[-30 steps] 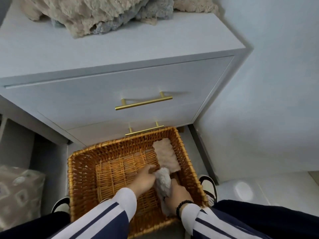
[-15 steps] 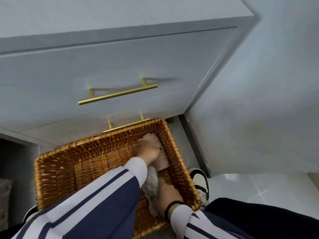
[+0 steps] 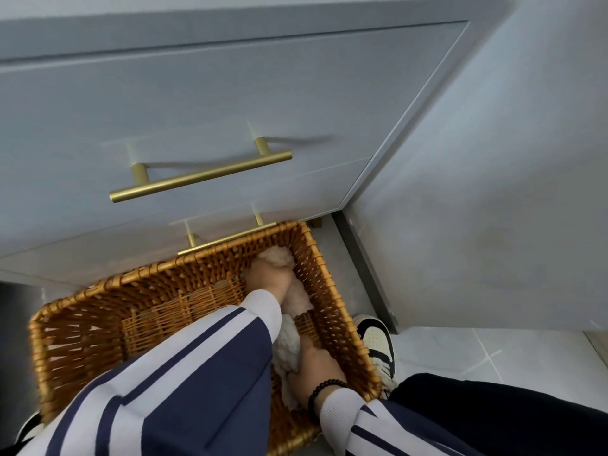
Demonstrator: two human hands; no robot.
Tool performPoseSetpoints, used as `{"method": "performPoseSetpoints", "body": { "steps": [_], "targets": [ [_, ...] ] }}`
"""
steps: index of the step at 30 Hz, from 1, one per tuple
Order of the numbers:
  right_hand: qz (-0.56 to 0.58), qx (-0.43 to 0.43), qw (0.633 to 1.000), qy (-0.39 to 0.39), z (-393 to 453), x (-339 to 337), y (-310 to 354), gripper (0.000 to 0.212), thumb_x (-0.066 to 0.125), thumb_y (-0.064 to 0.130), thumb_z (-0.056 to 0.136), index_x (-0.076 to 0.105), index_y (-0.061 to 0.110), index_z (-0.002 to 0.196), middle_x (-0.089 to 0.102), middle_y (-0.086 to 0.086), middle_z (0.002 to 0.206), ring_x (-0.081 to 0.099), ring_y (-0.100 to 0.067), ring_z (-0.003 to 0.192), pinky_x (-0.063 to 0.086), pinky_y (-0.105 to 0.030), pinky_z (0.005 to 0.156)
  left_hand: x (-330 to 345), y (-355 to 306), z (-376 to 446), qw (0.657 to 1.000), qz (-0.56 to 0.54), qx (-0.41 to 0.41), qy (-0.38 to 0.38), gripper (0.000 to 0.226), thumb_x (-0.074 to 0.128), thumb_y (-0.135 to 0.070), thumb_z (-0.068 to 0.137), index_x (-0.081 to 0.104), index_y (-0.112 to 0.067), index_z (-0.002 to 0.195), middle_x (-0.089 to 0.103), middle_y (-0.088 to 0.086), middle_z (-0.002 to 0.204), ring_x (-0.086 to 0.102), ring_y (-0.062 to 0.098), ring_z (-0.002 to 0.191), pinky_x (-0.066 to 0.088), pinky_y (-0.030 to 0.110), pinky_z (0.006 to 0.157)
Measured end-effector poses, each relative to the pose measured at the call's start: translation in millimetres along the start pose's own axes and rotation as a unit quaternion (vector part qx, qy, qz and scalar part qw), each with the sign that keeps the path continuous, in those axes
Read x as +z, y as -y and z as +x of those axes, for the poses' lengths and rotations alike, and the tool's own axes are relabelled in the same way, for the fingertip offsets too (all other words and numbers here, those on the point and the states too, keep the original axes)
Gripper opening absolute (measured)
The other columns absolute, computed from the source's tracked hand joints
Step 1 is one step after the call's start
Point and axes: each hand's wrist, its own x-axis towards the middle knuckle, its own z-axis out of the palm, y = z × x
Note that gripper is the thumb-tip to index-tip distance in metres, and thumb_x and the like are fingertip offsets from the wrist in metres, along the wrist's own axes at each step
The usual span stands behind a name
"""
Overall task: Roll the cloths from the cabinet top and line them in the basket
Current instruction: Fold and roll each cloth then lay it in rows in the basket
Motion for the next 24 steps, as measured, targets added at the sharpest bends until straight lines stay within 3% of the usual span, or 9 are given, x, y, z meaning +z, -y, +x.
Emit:
{"method": "performPoseSetpoints", "body": {
  "steps": [5,8,13,17,19,21,24],
  "targets": [
    [0.015,0.072,0.997,-0.024,7.7,2.5,-1.1,0.062,0.052,0.019,0.091,0.022,0.017,0.146,0.053,-0.009,0.128,0.057,-0.024,0.113,0.049,-0.033,0.092,1.1,5.2,-10.4,0.996,0.010,0.059,-0.058,0.048,0.056,-0.017,0.091,0.039,-0.002,0.133,0.044,0.023,0.135,0.050,0.040,0.119,0.044,0.039,0.094],
    [-0.007,0.084,0.994,-0.070,10.1,-1.0,-4.9,0.059,0.049,0.018,0.093,0.019,0.015,0.145,0.055,-0.009,0.125,0.060,-0.024,0.108,0.051,-0.034,0.089,1.7,8.1,-14.1,0.994,0.009,0.080,-0.070,0.051,0.057,-0.019,0.092,0.036,-0.003,0.135,0.043,0.022,0.137,0.048,0.038,0.122,0.043,0.039,0.095],
    [-0.040,0.081,0.994,-0.068,16.4,-4.0,-8.9,0.056,0.051,0.024,0.093,0.024,0.013,0.142,0.057,-0.009,0.123,0.061,-0.023,0.107,0.051,-0.033,0.088,7.9,12.1,-19.5,0.997,0.036,0.055,0.031,0.096,0.073,-0.039,0.076,0.014,-0.018,0.149,0.027,0.020,0.143,0.042,0.041,0.127,0.041,0.041,0.100],
    [-0.099,0.086,0.987,-0.091,14.0,1.2,-3.6,0.063,0.056,0.029,0.092,0.024,0.010,0.142,0.051,-0.011,0.129,0.058,-0.024,0.111,0.050,-0.033,0.084,13.3,13.4,-19.6,0.995,0.049,0.033,0.077,0.110,0.079,-0.028,0.075,0.000,-0.025,0.152,0.018,0.019,0.147,0.037,0.042,0.131,0.040,0.043,0.103],
    [-0.141,0.047,0.973,-0.174,8.9,4.7,3.8,0.062,0.075,0.026,0.077,0.045,0.004,0.127,0.056,-0.016,0.113,0.061,-0.030,0.094,0.052,-0.039,0.067,13.0,14.0,-20.7,0.994,0.059,0.040,0.077,0.107,0.077,-0.019,0.077,0.001,-0.024,0.152,0.019,0.019,0.147,0.040,0.040,0.129,0.042,0.042,0.102],
    [-0.222,-0.046,0.946,-0.231,6.6,10.8,5.0,0.048,0.088,0.021,0.050,0.066,0.006,0.089,0.061,-0.016,0.081,0.060,-0.030,0.064,0.048,-0.037,0.048,13.2,15.7,-21.2,0.993,0.078,0.051,0.079,0.107,0.076,-0.016,0.077,0.000,-0.021,0.152,0.021,0.018,0.148,0.041,0.038,0.130,0.041,0.042,0.103],
    [-0.357,-0.203,0.885,-0.220,12.7,16.6,1.9,0.034,0.088,0.032,0.047,0.074,0.016,0.073,0.065,-0.008,0.070,0.059,-0.024,0.062,0.047,-0.030,0.052,11.2,14.1,-17.7,0.989,0.072,0.065,0.110,0.115,0.080,-0.025,0.073,-0.004,-0.016,0.151,0.031,0.016,0.147,0.042,0.034,0.130,0.040,0.040,0.107]
  ]
}}
